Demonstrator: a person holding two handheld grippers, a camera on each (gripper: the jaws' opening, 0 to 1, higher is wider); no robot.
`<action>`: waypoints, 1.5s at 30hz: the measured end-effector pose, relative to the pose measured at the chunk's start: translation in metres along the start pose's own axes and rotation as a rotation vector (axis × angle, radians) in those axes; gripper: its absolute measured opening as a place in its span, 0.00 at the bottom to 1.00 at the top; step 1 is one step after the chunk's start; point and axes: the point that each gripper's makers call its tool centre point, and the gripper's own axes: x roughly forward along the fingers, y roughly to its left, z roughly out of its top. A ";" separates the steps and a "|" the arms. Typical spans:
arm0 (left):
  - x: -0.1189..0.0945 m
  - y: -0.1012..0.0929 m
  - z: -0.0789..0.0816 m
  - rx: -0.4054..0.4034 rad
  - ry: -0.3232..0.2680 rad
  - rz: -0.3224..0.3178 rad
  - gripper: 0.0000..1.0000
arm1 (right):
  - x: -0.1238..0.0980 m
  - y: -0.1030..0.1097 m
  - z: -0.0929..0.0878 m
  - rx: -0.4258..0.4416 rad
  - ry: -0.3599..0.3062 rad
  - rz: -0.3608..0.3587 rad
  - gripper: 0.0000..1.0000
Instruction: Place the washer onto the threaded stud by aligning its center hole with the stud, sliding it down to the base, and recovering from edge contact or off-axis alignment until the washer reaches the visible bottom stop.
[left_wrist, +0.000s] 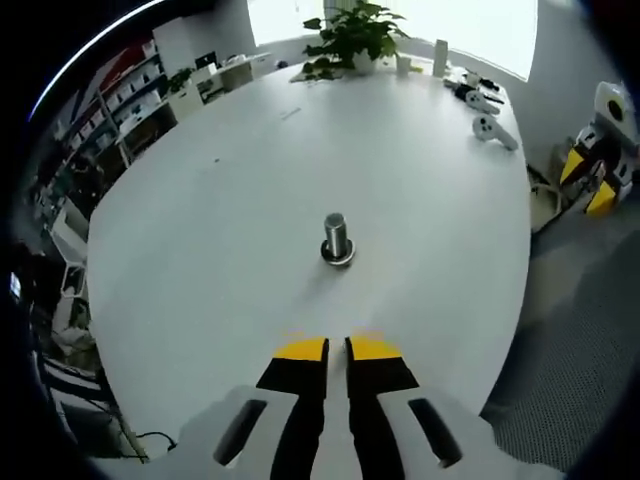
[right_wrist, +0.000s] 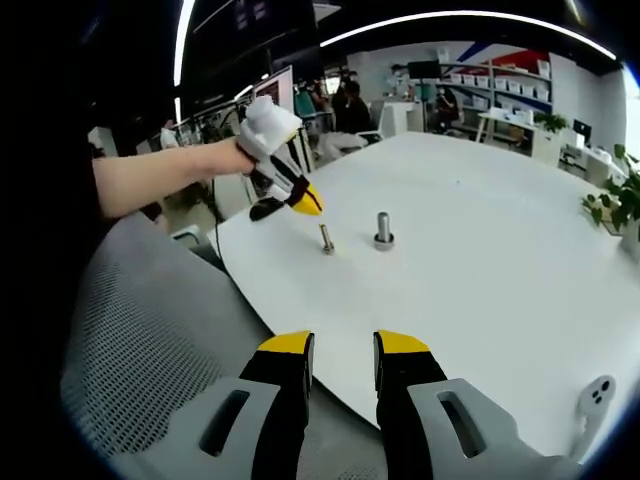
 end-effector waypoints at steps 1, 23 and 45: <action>-0.006 0.001 0.005 -0.014 -0.028 0.005 0.05 | 0.000 0.000 0.000 -0.002 0.002 0.002 0.26; -0.165 -0.041 0.021 -0.305 -0.697 0.016 0.09 | 0.003 -0.006 -0.017 -0.024 0.028 0.022 0.26; -0.148 -0.060 -0.059 -0.423 -0.552 0.215 0.24 | -0.001 -0.012 -0.018 -0.002 0.023 -0.007 0.26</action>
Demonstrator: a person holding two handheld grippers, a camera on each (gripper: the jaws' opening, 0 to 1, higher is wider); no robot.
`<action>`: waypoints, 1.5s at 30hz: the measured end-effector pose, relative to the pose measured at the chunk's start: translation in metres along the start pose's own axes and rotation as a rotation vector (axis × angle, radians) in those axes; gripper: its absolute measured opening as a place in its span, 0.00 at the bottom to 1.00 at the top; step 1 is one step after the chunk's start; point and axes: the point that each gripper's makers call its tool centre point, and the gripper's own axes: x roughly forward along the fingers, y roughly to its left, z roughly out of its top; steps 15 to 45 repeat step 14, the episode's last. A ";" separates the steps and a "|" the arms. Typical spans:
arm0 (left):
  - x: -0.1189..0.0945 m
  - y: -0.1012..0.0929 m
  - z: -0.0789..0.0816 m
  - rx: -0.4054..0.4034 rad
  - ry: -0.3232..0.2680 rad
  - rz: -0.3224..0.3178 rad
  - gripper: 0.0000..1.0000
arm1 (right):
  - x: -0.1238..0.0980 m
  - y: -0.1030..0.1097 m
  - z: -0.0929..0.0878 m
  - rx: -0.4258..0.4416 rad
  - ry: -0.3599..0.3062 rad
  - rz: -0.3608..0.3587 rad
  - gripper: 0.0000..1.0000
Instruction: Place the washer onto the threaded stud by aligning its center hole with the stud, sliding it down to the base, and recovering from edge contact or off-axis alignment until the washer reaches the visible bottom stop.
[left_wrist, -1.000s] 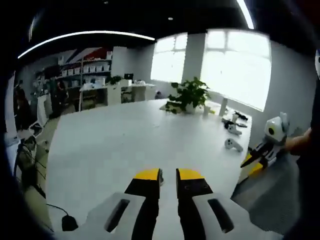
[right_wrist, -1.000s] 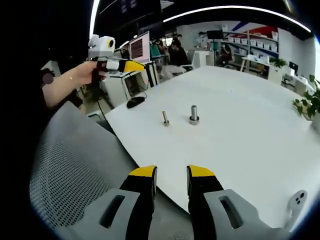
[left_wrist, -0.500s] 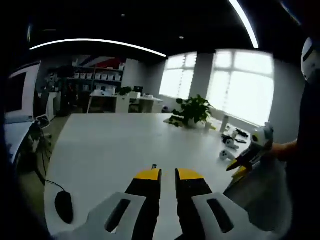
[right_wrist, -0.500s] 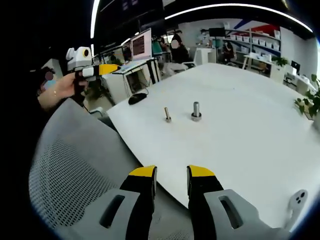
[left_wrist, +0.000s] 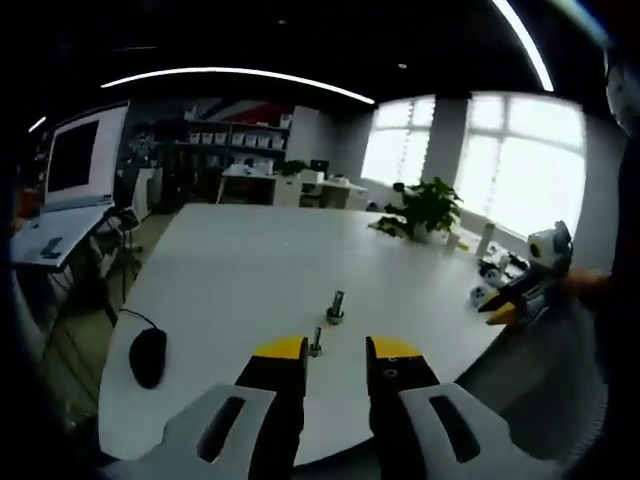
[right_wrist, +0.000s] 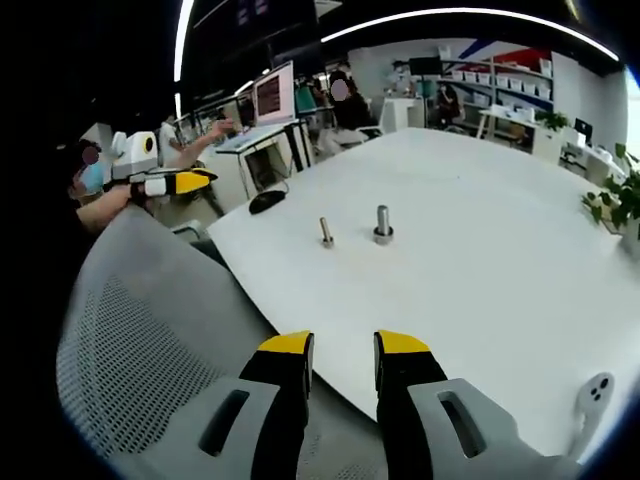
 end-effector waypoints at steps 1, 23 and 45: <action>0.001 0.001 0.000 0.023 0.004 0.010 0.26 | 0.000 0.000 0.000 0.001 0.001 -0.001 0.26; 0.002 0.008 -0.004 -0.071 -0.006 -0.013 0.37 | 0.003 0.004 -0.003 0.014 0.025 0.006 0.26; 0.002 0.008 -0.004 -0.071 -0.006 -0.013 0.37 | 0.003 0.004 -0.003 0.014 0.025 0.006 0.26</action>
